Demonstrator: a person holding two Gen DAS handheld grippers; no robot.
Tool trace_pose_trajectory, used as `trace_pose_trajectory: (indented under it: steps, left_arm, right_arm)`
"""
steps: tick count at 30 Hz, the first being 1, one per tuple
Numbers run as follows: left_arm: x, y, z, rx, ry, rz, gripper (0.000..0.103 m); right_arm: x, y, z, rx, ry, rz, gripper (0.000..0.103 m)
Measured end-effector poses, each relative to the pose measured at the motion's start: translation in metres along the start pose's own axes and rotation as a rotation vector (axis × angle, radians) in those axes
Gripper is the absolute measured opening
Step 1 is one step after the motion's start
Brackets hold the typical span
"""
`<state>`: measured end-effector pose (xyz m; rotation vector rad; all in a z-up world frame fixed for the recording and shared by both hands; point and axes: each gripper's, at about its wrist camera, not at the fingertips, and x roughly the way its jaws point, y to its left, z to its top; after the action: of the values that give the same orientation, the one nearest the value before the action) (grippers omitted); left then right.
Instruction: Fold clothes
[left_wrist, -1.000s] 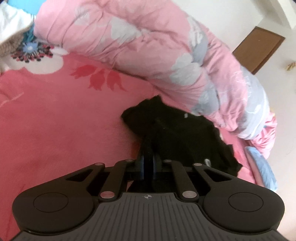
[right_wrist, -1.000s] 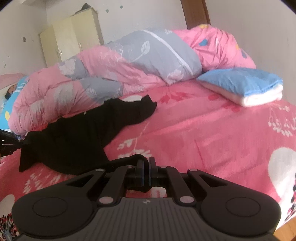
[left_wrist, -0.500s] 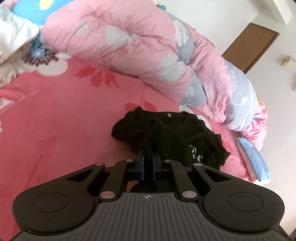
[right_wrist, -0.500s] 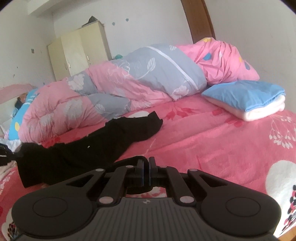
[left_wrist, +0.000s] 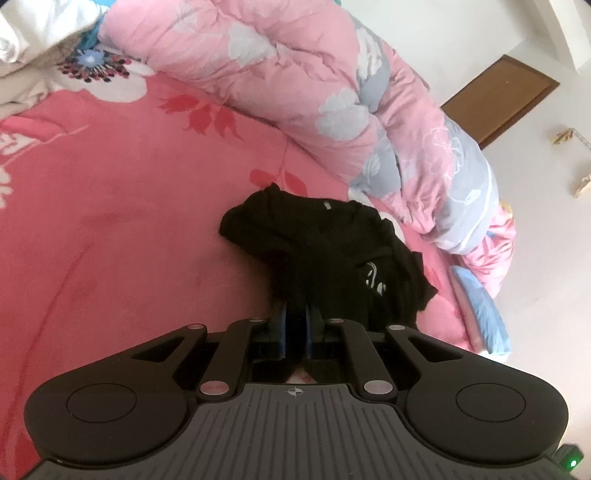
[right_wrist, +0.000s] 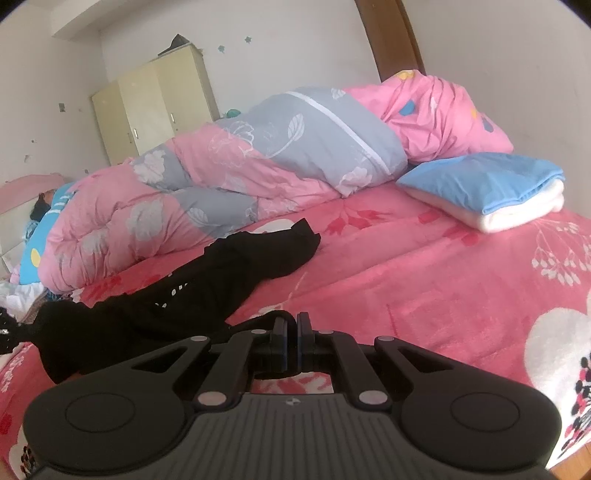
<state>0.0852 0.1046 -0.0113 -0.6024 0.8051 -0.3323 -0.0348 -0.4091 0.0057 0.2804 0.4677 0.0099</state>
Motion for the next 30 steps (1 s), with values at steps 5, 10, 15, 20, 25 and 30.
trace_pose_trajectory:
  steps: [5, 10, 15, 20, 25, 30]
  left_arm:
    - [-0.020, -0.004, -0.031, 0.041, -0.026, -0.050, 0.021]
    - [-0.007, -0.016, -0.070, 0.066, 0.020, -0.127, 0.042]
    - [0.017, -0.013, -0.075, -0.004, -0.029, -0.115, 0.044]
    - [0.009, 0.003, -0.061, -0.052, -0.122, -0.066, 0.044]
    - [0.001, 0.016, -0.047, -0.064, -0.178, 0.011, 0.048]
    - [0.014, 0.023, -0.036, -0.086, -0.161, 0.058, 0.048]
  right_arm:
    - [0.002, -0.001, -0.003, -0.005, 0.013, -0.005, 0.004]
    - [0.005, -0.003, -0.006, 0.009, 0.026, -0.016, 0.004]
    - [0.004, -0.005, -0.005, 0.021, 0.027, -0.025, 0.004]
    - [0.001, -0.010, 0.000, 0.028, 0.012, -0.041, 0.004]
    - [0.008, -0.014, 0.000, 0.040, 0.022, -0.053, 0.004]
    - [0.016, -0.015, -0.002, 0.047, 0.033, -0.055, 0.004]
